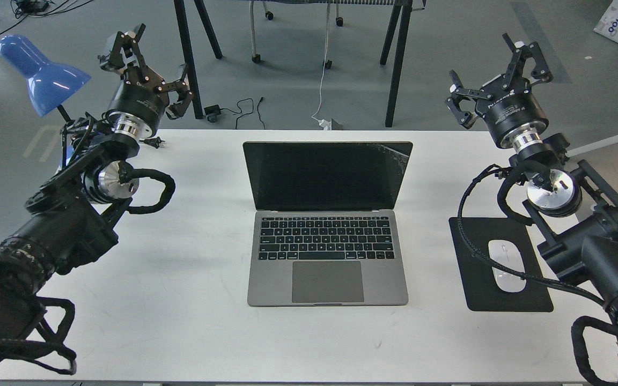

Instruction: Close notebook with right arm

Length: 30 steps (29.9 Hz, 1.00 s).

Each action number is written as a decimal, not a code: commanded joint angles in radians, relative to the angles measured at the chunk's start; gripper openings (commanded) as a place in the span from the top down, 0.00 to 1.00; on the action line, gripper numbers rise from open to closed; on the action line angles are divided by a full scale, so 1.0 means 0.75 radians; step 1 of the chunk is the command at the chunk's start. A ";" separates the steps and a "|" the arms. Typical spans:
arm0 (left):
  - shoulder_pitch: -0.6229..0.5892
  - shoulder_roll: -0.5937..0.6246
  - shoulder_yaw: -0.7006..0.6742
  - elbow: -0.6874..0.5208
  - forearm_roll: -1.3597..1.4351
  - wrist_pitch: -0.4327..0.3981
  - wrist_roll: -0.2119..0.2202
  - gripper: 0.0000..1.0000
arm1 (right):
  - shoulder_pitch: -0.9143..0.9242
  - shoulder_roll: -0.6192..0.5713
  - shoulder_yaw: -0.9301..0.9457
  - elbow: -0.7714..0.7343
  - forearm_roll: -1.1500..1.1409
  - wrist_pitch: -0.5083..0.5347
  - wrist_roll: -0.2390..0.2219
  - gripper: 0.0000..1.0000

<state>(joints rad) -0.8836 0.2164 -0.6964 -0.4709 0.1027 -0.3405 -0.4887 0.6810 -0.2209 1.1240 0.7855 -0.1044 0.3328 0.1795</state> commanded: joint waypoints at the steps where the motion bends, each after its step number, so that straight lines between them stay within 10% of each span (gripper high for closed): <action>1: 0.000 -0.004 0.002 -0.002 0.000 0.004 0.000 0.00 | 0.000 0.000 -0.001 0.000 0.000 0.000 0.000 0.00; 19: 0.000 -0.002 -0.002 -0.004 -0.002 0.004 0.000 0.00 | 0.065 -0.012 -0.022 -0.016 -0.018 -0.122 -0.012 0.00; 30: 0.004 -0.002 -0.010 -0.006 -0.002 0.004 0.000 0.00 | 0.362 -0.041 -0.472 -0.057 -0.022 -0.380 -0.012 0.00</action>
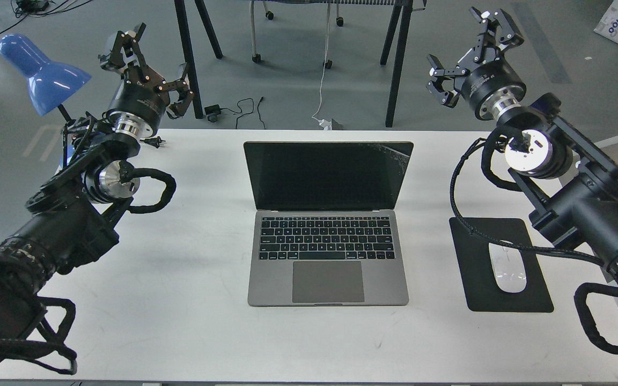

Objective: Close notebook with right arm
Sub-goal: 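Raise the right gripper and swing it toward the laptop's screen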

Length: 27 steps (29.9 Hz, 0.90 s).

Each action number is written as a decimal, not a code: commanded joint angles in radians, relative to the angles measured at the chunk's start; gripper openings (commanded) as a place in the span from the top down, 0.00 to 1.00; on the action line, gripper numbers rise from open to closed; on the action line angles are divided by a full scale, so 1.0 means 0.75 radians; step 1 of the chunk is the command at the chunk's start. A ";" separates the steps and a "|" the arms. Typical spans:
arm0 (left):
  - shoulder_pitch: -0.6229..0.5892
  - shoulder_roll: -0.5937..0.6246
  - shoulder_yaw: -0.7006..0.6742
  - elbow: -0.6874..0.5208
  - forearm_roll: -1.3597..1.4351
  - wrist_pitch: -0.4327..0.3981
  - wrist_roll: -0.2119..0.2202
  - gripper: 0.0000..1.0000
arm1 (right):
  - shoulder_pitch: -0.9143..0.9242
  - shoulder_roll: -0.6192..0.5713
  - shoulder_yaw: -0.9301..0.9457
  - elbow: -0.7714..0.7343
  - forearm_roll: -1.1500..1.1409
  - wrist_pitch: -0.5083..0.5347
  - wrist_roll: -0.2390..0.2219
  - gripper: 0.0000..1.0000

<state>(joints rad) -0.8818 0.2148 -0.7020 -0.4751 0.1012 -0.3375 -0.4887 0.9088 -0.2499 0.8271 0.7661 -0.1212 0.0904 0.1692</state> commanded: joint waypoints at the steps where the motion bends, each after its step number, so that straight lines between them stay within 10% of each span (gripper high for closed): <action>1: 0.004 0.000 -0.003 -0.003 0.000 0.000 0.000 0.00 | 0.077 0.004 -0.096 -0.050 -0.002 -0.073 0.003 0.00; 27: 0.008 0.000 -0.009 -0.005 -0.010 0.000 0.000 0.00 | 0.200 0.112 -0.348 -0.248 0.000 0.068 -0.005 0.00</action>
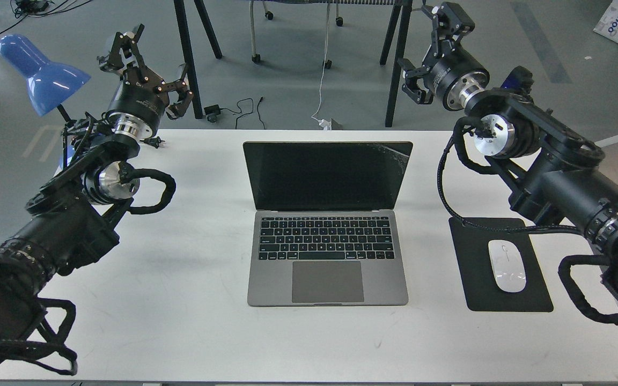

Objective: Close notebook with right arm
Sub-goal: 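Raise the right gripper and swing it toward the laptop's screen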

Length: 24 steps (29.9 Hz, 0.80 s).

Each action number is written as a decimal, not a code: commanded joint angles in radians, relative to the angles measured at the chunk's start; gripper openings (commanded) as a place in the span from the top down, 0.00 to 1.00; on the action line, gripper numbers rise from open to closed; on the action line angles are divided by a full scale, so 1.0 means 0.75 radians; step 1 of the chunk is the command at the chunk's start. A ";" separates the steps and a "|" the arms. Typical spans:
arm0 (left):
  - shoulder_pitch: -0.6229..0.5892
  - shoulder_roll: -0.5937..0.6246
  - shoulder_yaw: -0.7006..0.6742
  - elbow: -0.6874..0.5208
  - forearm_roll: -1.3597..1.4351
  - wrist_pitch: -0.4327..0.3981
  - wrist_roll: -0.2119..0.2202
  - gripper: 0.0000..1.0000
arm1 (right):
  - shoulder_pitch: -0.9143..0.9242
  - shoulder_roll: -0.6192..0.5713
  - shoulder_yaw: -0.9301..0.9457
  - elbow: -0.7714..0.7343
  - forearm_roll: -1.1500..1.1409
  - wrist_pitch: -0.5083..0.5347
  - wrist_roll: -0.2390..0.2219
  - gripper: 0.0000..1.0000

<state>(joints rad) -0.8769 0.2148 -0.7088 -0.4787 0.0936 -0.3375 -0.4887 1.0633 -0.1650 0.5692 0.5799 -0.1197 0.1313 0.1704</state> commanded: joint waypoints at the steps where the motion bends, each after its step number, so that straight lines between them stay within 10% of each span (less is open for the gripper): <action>1: 0.001 0.000 0.000 0.000 -0.002 0.000 0.000 0.00 | -0.011 -0.001 -0.008 0.002 -0.002 0.015 -0.008 0.00; 24: 0.001 0.000 0.000 0.000 -0.002 0.000 0.000 0.00 | -0.021 -0.011 -0.317 0.020 0.002 0.072 -0.012 0.00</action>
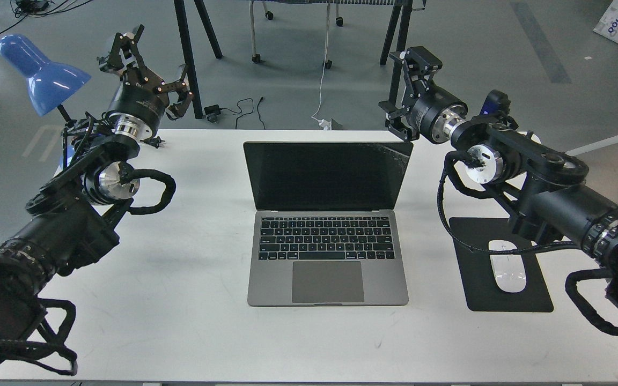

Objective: Close notebook with right arm
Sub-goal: 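Raise the right gripper and swing it toward the laptop's screen, then push the top of the laptop screen down with the right gripper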

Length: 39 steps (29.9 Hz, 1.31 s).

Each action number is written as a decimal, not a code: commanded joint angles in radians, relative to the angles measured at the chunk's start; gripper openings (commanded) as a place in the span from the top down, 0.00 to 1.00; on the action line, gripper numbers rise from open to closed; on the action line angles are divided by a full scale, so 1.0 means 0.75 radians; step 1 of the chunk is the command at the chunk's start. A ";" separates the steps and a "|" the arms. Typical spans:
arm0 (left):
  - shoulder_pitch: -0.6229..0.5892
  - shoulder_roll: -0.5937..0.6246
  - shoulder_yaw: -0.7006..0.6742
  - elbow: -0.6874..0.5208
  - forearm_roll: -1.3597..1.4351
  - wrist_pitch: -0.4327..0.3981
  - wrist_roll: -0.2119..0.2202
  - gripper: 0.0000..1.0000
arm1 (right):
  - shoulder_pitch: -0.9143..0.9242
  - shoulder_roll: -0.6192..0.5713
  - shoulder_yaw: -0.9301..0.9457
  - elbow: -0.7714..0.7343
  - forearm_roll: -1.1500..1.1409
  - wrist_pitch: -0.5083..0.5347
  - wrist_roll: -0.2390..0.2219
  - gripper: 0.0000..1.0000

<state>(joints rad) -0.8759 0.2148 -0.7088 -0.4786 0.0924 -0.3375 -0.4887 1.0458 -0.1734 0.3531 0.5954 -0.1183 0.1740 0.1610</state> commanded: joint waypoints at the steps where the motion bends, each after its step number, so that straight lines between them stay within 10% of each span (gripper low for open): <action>1: 0.000 0.000 0.000 0.000 -0.001 0.000 0.000 0.00 | 0.002 -0.002 -0.037 0.000 0.000 0.020 0.000 0.00; 39: 0.000 0.002 0.000 0.002 -0.001 0.002 0.000 0.00 | 0.082 -0.204 -0.391 0.388 -0.071 0.228 -0.020 0.00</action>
<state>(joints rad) -0.8758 0.2163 -0.7087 -0.4770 0.0920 -0.3371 -0.4887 1.1047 -0.3208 0.0889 0.8614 -0.1414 0.3335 0.1466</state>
